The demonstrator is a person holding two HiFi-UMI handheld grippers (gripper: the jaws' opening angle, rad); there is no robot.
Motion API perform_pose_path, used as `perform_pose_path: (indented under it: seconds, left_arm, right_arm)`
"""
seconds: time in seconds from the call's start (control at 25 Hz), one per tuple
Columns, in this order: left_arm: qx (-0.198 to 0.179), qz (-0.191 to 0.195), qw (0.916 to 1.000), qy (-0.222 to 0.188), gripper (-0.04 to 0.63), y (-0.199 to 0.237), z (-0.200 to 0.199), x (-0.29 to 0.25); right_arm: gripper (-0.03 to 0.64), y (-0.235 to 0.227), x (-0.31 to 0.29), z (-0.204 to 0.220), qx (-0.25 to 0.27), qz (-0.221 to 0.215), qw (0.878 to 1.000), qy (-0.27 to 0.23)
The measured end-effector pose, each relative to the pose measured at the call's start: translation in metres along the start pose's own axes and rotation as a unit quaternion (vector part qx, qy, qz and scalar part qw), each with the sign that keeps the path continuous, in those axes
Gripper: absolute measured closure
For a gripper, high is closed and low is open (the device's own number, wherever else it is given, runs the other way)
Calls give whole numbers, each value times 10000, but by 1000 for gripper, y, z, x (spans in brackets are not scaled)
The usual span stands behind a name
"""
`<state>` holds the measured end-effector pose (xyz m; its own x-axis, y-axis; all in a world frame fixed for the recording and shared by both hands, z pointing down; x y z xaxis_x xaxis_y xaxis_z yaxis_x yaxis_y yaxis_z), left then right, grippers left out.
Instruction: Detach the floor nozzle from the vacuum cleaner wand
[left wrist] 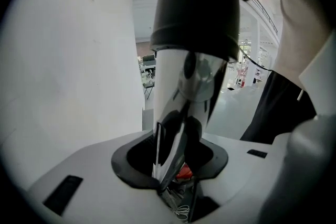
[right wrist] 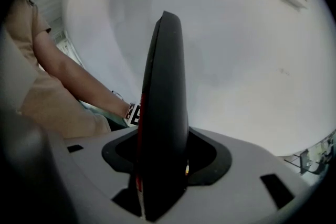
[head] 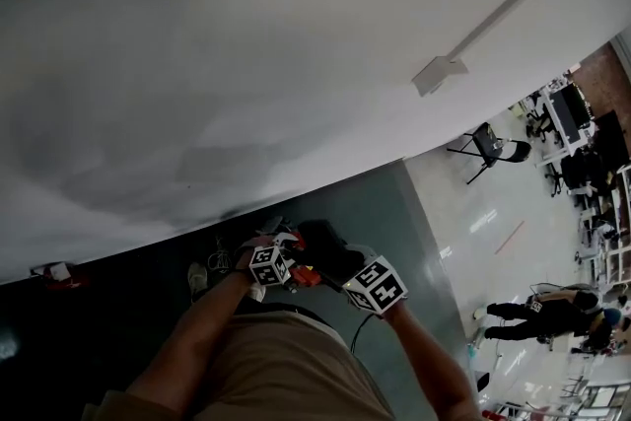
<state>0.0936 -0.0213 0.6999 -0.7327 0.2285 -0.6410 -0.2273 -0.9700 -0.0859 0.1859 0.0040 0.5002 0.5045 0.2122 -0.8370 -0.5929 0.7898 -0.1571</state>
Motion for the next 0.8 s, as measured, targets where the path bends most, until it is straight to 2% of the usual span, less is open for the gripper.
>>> perform_pose_path:
  seconds: [0.12,0.16,0.32,0.48,0.52,0.64,0.68,0.8]
  left_arm:
    - [84,-27,9999,-73,459,2,-2,-1]
    - [108,-37,9999,-62,459,5,-4,-4]
    - [-74,78,9999,63,460,11,-4,-5]
    - [9,86,9999,-85,460,9,-1,0]
    - [38,84,9999,-79,460,12,-2,-1]
    - [-102,215,9997,57,460,17,-2,-3]
    - [-184,263,9994,88,460,16,-1,-2]
    - [-155,253,9995,68,460,12,-4,-2]
  right_arm:
    - [385,-22,2,8,-520,-515,9965,-401]
    - [385,-29,3,8,-599,-541,9958,-438]
    - [384,-11,2,-5,-210,44,9997,-81]
    - [387,-25,2,3,-629,-492,9956,-484]
    - [387,-30,2,1,-696,-496,9950,-514]
    - [387,-15,1,-10,-431,-6,9987,-265]
    - [387,-9,0,-10,-328,37,9992,-241]
    - [388,-25,3,3,-658,-481,9950,-584]
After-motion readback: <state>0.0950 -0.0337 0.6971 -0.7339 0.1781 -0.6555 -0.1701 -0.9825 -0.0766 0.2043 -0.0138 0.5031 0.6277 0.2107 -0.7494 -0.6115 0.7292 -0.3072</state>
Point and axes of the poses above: the fingertips, and each gripper's own axes: x backward along the fingers, y to its left, z out of its underside, the point moved 7 cm from there along x, backward along the fingers, and after that the axes turned 1 degree about -z, right-handed, at the moved point
